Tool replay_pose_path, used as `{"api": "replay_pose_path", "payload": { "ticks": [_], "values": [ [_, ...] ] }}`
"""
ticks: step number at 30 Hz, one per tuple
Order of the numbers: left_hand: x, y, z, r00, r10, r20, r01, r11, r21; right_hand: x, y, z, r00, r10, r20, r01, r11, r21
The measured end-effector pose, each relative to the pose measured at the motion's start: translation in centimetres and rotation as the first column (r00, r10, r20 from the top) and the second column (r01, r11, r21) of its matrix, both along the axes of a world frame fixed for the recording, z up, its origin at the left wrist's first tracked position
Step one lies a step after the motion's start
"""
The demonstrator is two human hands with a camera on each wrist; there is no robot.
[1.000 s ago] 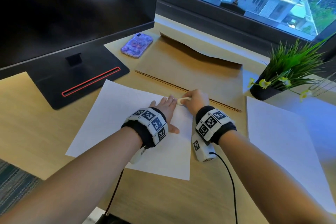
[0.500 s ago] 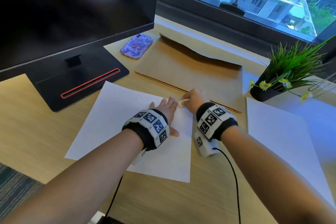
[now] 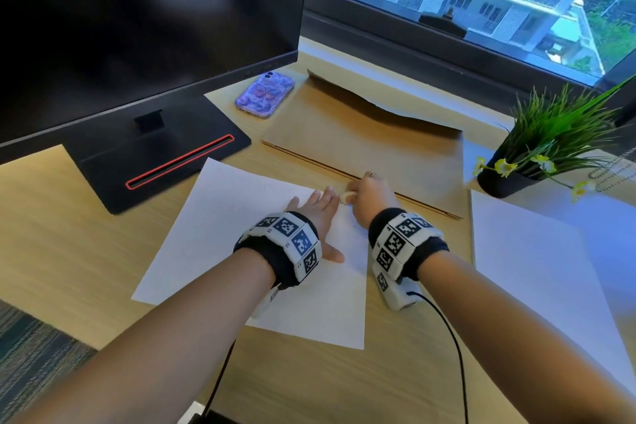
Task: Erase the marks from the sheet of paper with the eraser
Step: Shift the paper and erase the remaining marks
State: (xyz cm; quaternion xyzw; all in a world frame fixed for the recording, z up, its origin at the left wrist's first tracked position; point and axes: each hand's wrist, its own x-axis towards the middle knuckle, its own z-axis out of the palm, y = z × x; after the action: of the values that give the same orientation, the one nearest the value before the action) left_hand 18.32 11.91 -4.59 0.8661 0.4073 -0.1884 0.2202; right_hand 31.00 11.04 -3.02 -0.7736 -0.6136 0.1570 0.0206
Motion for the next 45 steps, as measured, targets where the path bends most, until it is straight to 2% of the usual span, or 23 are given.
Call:
{"api": "replay_pose_path", "payload": {
  "ticks": [5, 11, 16, 23, 28, 33, 36, 41, 45],
  "values": [
    [0.2, 0.3, -0.3, 1.0, 0.007, -0.003, -0.007, 1.0, -0.013, 0.5, -1.4, 0.1, 0.989, 0.127, 0.073, -0.116, 0.983, -0.139],
    [0.3, 0.3, -0.1, 1.0, 0.001, -0.007, -0.001, 1.0, -0.009, 0.3, -0.6, 0.3, 1.0, -0.001, 0.029, 0.001, 1.0, 0.003],
    [0.3, 0.3, -0.2, 1.0, 0.011, -0.015, -0.011, 1.0, -0.027, 0.5, -1.6, 0.4, 0.985, 0.153, 0.082, -0.143, 0.983, -0.118],
    [0.3, 0.3, -0.2, 1.0, 0.012, -0.006, -0.012, 1.0, -0.028, 0.8, -0.7, 0.6, 1.0, 0.003, 0.019, -0.003, 1.0, -0.008],
    [0.4, 0.4, -0.4, 1.0, 0.018, -0.012, -0.019, 0.999, -0.042, 1.6, -1.2, 1.1, 0.984, 0.148, 0.095, -0.129, 0.975, -0.183],
    [0.3, 0.3, -0.5, 1.0, -0.003, -0.024, 0.003, 1.0, -0.018, 0.8, -0.3, 1.5, 0.971, 0.199, 0.131, -0.188, 0.978, -0.095],
    [0.1, 0.3, -0.3, 1.0, -0.006, -0.013, 0.005, 1.0, -0.016, 1.1, -0.7, 1.3, 0.936, 0.293, 0.195, -0.264, 0.951, -0.162],
    [0.3, 0.2, -0.3, 1.0, -0.001, -0.025, 0.001, 1.0, -0.022, 2.4, -1.1, 2.4, 0.901, 0.332, 0.28, -0.249, 0.923, -0.293],
    [0.4, 0.3, -0.2, 1.0, 0.001, -0.026, -0.002, 1.0, -0.016, 1.6, -0.7, 1.3, 0.917, 0.323, 0.232, -0.305, 0.946, -0.111]
  ]
}}
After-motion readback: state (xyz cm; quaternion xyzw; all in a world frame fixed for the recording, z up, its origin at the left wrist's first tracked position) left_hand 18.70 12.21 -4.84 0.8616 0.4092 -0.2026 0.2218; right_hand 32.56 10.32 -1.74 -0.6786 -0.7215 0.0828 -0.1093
